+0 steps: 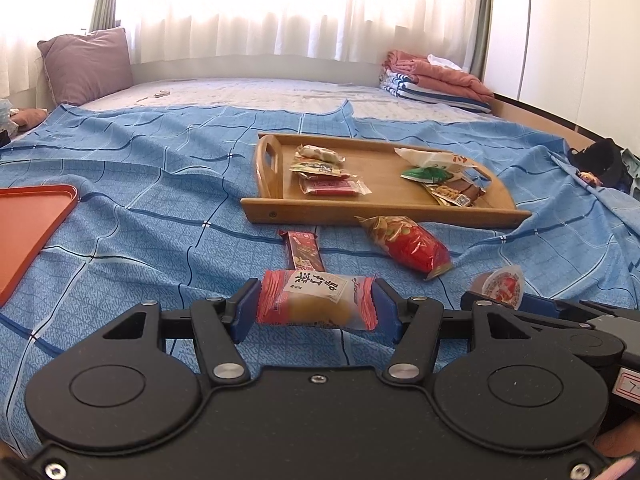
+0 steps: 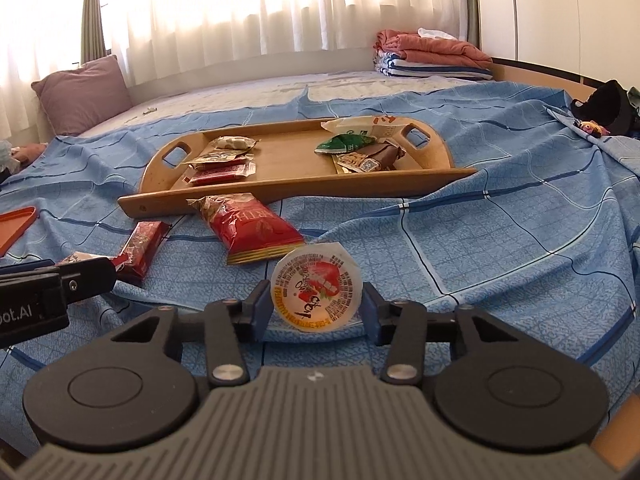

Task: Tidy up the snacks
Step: 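Carry the pink cake bar and jelly cup over the wooden tray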

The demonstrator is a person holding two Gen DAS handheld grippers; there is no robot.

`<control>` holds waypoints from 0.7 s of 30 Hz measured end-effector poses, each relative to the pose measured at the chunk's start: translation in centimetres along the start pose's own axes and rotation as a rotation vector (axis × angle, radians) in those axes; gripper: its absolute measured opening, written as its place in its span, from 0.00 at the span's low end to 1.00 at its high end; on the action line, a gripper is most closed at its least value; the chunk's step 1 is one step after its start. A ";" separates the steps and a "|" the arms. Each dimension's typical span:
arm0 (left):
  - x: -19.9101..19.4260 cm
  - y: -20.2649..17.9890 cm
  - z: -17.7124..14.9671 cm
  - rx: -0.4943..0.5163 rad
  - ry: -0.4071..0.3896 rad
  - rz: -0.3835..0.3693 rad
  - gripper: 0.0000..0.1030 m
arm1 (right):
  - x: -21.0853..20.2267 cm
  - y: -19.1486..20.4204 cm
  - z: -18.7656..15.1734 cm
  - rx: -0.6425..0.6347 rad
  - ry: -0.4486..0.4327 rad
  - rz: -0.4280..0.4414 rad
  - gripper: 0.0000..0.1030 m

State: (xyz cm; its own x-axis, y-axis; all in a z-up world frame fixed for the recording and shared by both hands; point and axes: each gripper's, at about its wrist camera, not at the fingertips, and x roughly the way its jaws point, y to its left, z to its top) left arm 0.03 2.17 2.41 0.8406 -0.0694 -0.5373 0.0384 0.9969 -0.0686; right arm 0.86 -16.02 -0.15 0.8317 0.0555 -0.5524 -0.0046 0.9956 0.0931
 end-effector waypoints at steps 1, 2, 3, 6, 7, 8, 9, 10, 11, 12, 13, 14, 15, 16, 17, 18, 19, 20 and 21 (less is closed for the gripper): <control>0.1 0.0 0.1 0.003 0.000 0.008 0.56 | -0.1 -0.1 0.1 0.001 0.001 0.005 0.49; 0.1 0.0 0.2 0.007 -0.001 0.016 0.55 | -0.2 -0.1 0.2 0.000 0.001 0.007 0.49; 0.2 0.1 0.4 0.010 -0.003 0.023 0.55 | -0.3 -0.2 0.3 -0.001 0.001 0.007 0.49; 0.4 0.3 1.1 0.005 -0.010 0.015 0.52 | -0.6 -0.4 0.9 -0.005 -0.002 0.011 0.49; 0.5 0.4 1.5 0.004 -0.017 0.013 0.51 | -0.7 -0.4 1.1 -0.009 -0.003 0.012 0.49; 0.5 0.4 1.8 0.006 -0.026 0.013 0.51 | -0.8 -0.5 1.4 -0.013 -0.004 0.012 0.48; 0.6 0.4 2.3 0.009 -0.037 0.015 0.51 | -0.9 -0.6 1.6 -0.015 -0.006 0.012 0.48; 0.7 0.5 2.8 0.010 -0.049 0.017 0.50 | -0.9 -0.7 1.9 -0.015 -0.008 0.013 0.48; 0.8 0.5 3.3 0.010 -0.056 0.017 0.49 | -1.0 -0.8 2.2 -0.015 -0.010 0.013 0.48; 1.0 0.6 3.7 0.008 -0.060 0.015 0.48 | -1.0 -1.0 2.4 -0.017 -0.014 0.013 0.48; 1.1 0.6 4.1 0.004 -0.065 0.013 0.47 | -1.1 -1.1 2.7 -0.017 -0.018 0.012 0.48; 1.2 0.7 4.4 0.002 -0.069 0.012 0.47 | -1.2 -1.2 3.0 -0.016 -0.022 0.012 0.48; 1.3 0.7 4.7 0.003 -0.073 0.011 0.46 | -1.2 -1.4 3.2 -0.012 -0.026 0.013 0.48; 1.3 0.7 4.9 0.004 -0.077 0.010 0.46 | -1.2 -1.7 3.5 -0.005 -0.028 0.017 0.48; 1.4 0.7 5.1 0.003 -0.077 0.007 0.45 | -1.2 -1.9 3.8 0.003 -0.029 0.022 0.48; 1.6 0.7 5.3 0.000 -0.074 0.001 0.45 | -1.2 -2.2 4.2 0.014 -0.029 0.025 0.48; 1.8 0.7 5.5 -0.004 -0.069 -0.005 0.44 | -1.1 -2.5 4.5 0.021 -0.030 0.027 0.48; 2.0 0.7 5.8 -0.009 -0.067 -0.010 0.44 | -0.9 -2.6 4.9 0.026 -0.030 0.024 0.48; 2.2 0.7 6.1 -0.012 -0.065 -0.015 0.44 | -0.8 -2.9 5.3 0.031 -0.033 0.021 0.48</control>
State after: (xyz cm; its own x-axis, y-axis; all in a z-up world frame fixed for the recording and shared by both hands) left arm 5.19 2.95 6.26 0.8732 -0.0815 -0.4805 0.0451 0.9952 -0.0868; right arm 3.10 -19.31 4.41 0.8494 0.0738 -0.5226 -0.0057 0.9914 0.1307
